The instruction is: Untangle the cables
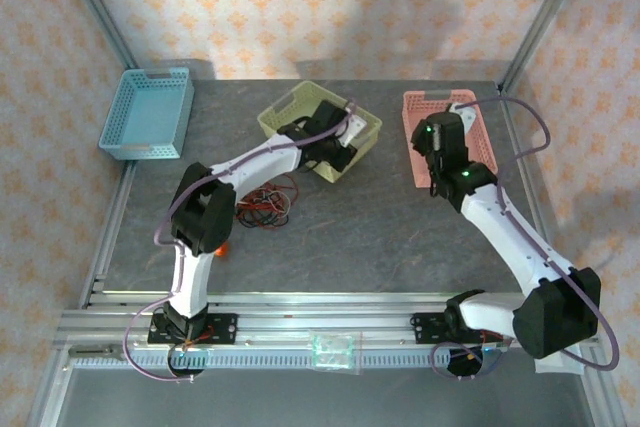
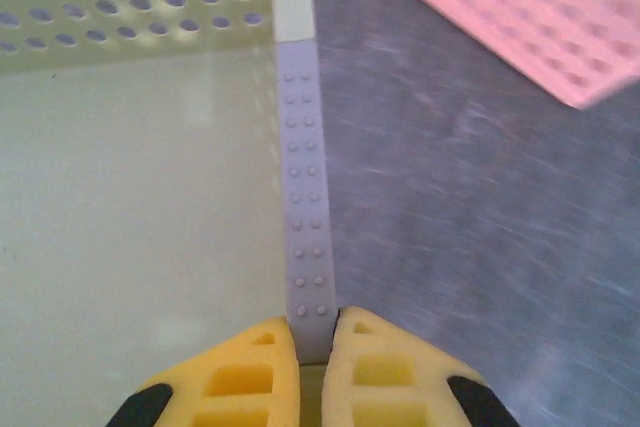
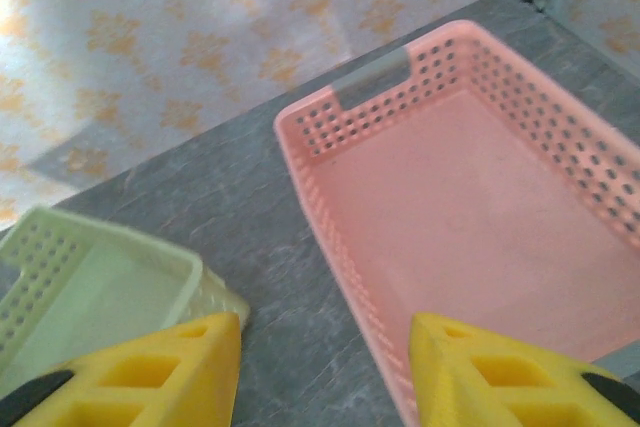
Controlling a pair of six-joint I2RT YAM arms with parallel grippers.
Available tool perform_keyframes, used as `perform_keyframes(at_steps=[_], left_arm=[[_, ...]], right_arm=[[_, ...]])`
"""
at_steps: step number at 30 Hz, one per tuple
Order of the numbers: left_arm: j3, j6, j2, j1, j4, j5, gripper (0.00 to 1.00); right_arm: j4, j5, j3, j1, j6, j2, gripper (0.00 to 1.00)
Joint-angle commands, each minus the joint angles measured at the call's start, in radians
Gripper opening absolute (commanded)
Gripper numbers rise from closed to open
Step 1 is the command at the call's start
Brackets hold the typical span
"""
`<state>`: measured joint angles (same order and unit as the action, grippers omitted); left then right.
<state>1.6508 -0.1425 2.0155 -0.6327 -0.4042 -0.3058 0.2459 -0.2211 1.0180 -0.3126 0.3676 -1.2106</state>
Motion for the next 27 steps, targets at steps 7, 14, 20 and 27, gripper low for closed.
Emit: perform_keyframes(at_steps=[7,14,20,27], left_arm=[[-0.106,-0.145,-0.080,-0.110,0.052,0.027,0.00],[-0.105,-0.118,-0.047,-0.135,0.028,0.046,0.28],[-0.121,-0.048,-0.137,-0.135,0.060,0.067,0.57],[-0.292,0.128,-0.373,-0.104,0.233,0.196,0.69]], right_arm=[[0.000,0.017,-0.022,0.049,0.004,0.026,0.49],[-0.006,0.021,-0.045,0.051,-0.020,0.014,0.51],[-0.014,0.105,-0.032,0.052,-0.121,-0.035,0.53],[0.014,0.258,0.047,0.050,-0.294,-0.160,0.58]])
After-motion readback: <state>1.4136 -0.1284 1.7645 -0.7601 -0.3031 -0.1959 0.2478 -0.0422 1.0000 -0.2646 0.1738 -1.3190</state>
